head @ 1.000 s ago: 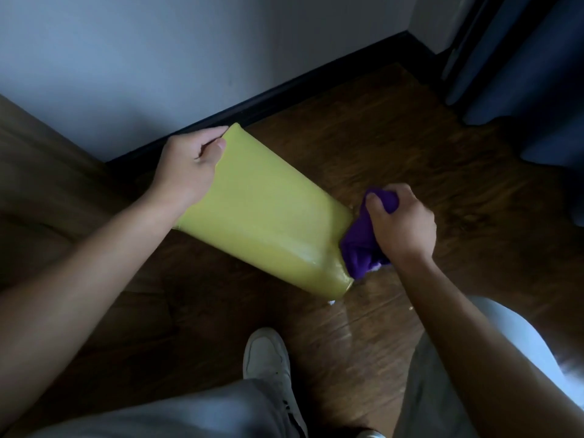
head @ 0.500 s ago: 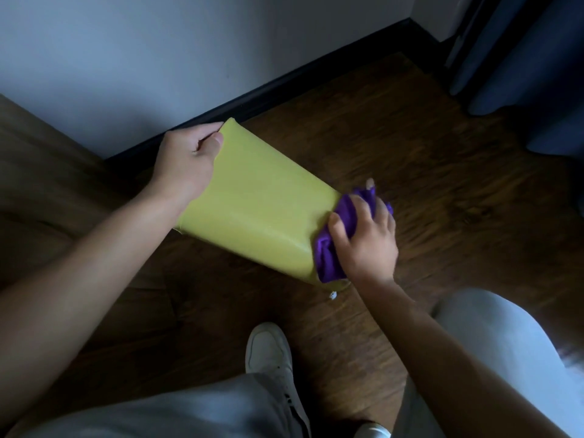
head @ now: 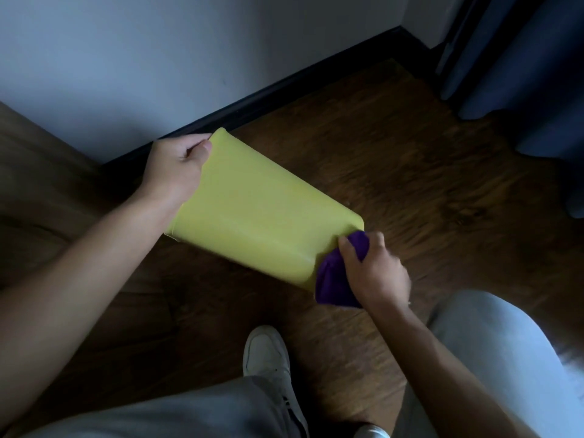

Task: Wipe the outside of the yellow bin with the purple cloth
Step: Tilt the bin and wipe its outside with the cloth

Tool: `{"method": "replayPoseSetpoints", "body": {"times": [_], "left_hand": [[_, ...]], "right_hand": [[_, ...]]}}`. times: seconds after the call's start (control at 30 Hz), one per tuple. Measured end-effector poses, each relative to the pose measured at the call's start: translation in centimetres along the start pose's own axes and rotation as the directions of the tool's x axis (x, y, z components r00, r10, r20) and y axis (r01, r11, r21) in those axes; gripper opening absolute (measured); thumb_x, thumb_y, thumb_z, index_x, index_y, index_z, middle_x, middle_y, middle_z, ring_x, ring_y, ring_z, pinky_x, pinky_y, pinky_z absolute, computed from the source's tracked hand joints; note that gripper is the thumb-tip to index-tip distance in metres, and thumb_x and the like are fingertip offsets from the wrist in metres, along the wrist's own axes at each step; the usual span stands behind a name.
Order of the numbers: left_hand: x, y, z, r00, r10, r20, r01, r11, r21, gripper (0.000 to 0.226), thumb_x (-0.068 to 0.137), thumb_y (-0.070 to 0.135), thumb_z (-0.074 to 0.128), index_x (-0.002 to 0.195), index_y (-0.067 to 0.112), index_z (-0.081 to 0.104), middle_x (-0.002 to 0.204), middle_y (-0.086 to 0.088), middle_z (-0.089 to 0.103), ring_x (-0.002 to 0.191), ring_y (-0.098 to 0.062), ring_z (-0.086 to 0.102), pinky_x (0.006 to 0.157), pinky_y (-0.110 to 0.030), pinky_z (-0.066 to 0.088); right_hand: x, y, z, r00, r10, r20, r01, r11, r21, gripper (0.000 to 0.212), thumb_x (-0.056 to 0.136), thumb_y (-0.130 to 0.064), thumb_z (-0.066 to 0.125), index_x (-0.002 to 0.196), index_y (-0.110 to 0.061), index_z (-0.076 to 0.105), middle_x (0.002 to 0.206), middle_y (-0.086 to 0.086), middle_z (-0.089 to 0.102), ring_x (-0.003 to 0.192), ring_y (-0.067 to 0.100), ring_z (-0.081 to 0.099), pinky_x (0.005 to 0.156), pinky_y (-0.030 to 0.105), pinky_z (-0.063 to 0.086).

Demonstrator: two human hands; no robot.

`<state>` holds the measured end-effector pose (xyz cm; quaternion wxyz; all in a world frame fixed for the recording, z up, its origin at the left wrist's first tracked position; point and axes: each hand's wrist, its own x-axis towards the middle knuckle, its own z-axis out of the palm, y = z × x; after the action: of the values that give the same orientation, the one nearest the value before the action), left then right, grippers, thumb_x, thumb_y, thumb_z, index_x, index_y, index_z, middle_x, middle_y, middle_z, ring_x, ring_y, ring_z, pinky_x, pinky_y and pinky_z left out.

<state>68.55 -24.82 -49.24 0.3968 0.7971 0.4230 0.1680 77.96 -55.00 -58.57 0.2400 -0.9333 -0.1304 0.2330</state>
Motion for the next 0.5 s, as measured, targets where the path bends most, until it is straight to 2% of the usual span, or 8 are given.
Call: {"method": "replayPoseSetpoints", "body": {"times": [0.07,0.13,0.23,0.3,0.37,0.43,0.5], "left_hand": [[0.1,-0.2,-0.2,1.000,-0.001,-0.008,0.001,1.000,0.003,0.032,0.105,0.025,0.055,0.134,0.016,0.067,0.108,0.019,0.068,0.099,0.011,0.062,0.085,0.000,0.043],[0.1,-0.3,-0.2,1.000,-0.005,-0.008,0.005,1.000,0.003,0.032,0.105,0.024,0.056,0.133,0.016,0.067,0.113,0.012,0.069,0.106,0.001,0.064,0.090,-0.007,0.044],[0.3,-0.5,-0.1,1.000,-0.003,-0.013,0.003,1.000,0.004,0.033,0.105,0.025,0.056,0.134,0.015,0.067,0.116,0.009,0.069,0.113,-0.007,0.064,0.097,-0.016,0.044],[0.4,-0.6,0.0,1.000,-0.024,-0.019,0.024,1.000,-0.009,0.034,0.105,0.024,0.056,0.135,0.013,0.066,0.117,0.007,0.068,0.114,-0.009,0.064,0.100,-0.020,0.045],[0.5,-0.6,0.2,0.998,-0.052,-0.026,0.051,0.998,-0.049,0.033,0.105,0.022,0.055,0.134,0.013,0.066,0.115,0.005,0.069,0.113,-0.012,0.065,0.103,-0.025,0.049],[0.6,-0.5,0.4,0.996,-0.084,-0.043,0.078,0.989,-0.123,0.031,0.104,0.019,0.055,0.132,0.013,0.068,0.109,0.004,0.071,0.108,-0.016,0.068,0.103,-0.032,0.053],[0.6,-0.3,0.6,0.991,-0.119,-0.065,0.106,0.978,-0.179,0.030,0.105,0.017,0.056,0.132,0.012,0.067,0.104,0.006,0.071,0.103,-0.014,0.069,0.100,-0.032,0.054]], "right_hand": [[-1.3,-0.1,-0.2,0.998,-0.020,0.054,0.026,0.995,-0.100,0.051,0.095,-0.072,0.038,0.122,-0.029,0.042,0.096,-0.001,0.065,0.080,0.024,0.067,0.071,0.041,0.059],[-1.9,-0.1,-0.9,0.996,-0.041,0.085,0.052,0.989,-0.138,0.045,0.095,-0.070,0.040,0.116,-0.031,0.044,0.090,-0.004,0.066,0.076,0.021,0.067,0.069,0.039,0.060],[-1.5,-0.4,-2.2,0.996,-0.080,0.026,0.082,0.991,-0.101,0.043,0.093,-0.069,0.044,0.115,-0.032,0.048,0.088,-0.004,0.067,0.074,0.020,0.067,0.069,0.042,0.062],[-0.7,-1.0,-2.7,0.988,-0.123,-0.094,0.119,0.992,-0.048,0.047,0.091,-0.068,0.049,0.121,-0.031,0.052,0.101,0.000,0.068,0.084,0.025,0.068,0.073,0.044,0.061],[0.3,-1.5,-2.4,0.971,-0.173,-0.165,0.175,0.985,-0.004,0.054,0.091,-0.066,0.054,0.133,-0.031,0.050,0.123,0.004,0.062,0.103,0.030,0.065,0.081,0.047,0.058],[1.1,-1.8,-1.5,0.976,-0.190,-0.109,0.189,0.982,-0.020,0.064,0.091,-0.064,0.056,0.144,-0.032,0.041,0.143,0.008,0.049,0.123,0.034,0.055,0.091,0.051,0.055],[1.1,-1.9,-0.5,0.983,-0.178,-0.037,0.175,0.981,-0.081,0.071,0.094,-0.063,0.054,0.152,-0.031,0.032,0.157,0.013,0.034,0.135,0.039,0.044,0.096,0.053,0.052]]}}
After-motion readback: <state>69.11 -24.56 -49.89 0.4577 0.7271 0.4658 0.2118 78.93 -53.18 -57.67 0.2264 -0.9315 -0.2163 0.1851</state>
